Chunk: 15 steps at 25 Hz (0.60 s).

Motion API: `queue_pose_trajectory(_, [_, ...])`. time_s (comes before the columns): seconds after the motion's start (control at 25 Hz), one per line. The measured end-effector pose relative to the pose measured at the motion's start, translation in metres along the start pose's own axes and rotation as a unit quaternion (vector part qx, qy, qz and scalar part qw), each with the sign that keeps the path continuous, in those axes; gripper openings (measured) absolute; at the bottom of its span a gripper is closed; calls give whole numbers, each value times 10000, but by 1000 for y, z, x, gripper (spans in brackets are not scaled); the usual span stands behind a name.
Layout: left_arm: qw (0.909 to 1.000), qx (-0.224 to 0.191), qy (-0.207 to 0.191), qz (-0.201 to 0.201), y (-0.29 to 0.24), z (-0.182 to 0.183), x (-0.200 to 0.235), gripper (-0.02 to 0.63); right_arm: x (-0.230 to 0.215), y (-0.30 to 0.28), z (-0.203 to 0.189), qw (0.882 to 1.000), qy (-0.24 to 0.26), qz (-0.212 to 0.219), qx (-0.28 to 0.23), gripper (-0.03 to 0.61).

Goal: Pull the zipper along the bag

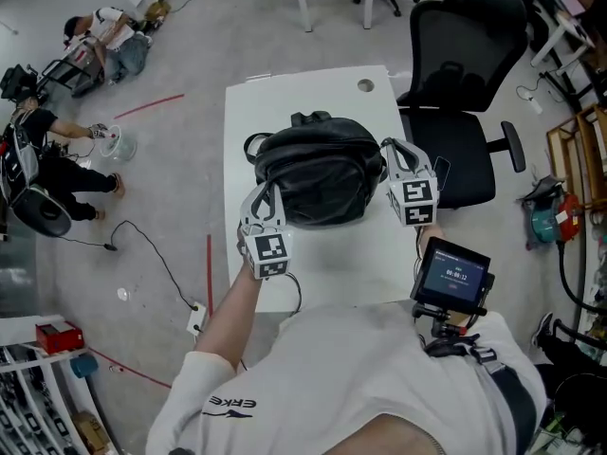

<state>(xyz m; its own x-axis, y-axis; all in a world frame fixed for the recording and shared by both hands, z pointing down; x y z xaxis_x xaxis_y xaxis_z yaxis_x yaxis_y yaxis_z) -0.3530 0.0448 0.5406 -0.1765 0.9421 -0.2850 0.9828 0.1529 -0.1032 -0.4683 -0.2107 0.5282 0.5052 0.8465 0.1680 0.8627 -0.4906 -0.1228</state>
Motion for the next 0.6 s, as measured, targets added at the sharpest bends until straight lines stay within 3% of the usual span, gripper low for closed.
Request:
queue_pose_trajectory(0.24, [9997,-63,118,-187,-13,-8,-9,12,-9,-3,4,9999,100,-63,-15,17])
queue_pose_trajectory(0.48, [9990,-143,345,-241,35,-15,44,12,60,7,55,9995,296,-109,-50,17])
queue_pose_trajectory(0.6, [9987,-187,388,-287,35,-18,49,12,68,4,63,9994,323,-109,-94,17])
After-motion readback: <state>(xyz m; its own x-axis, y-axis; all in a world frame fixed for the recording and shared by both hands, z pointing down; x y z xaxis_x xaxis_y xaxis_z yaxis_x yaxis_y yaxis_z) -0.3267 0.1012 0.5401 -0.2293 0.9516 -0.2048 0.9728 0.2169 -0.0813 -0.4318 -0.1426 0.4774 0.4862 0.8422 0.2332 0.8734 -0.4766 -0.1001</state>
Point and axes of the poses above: the fingertips, and each gripper's own axes: y backward along the fingers, x to its left, z out of its top, the point moved 1 cm from there along y, backward along the fingers, and after that the axes turned 12 degrees about -x, right-handed, at the moved point
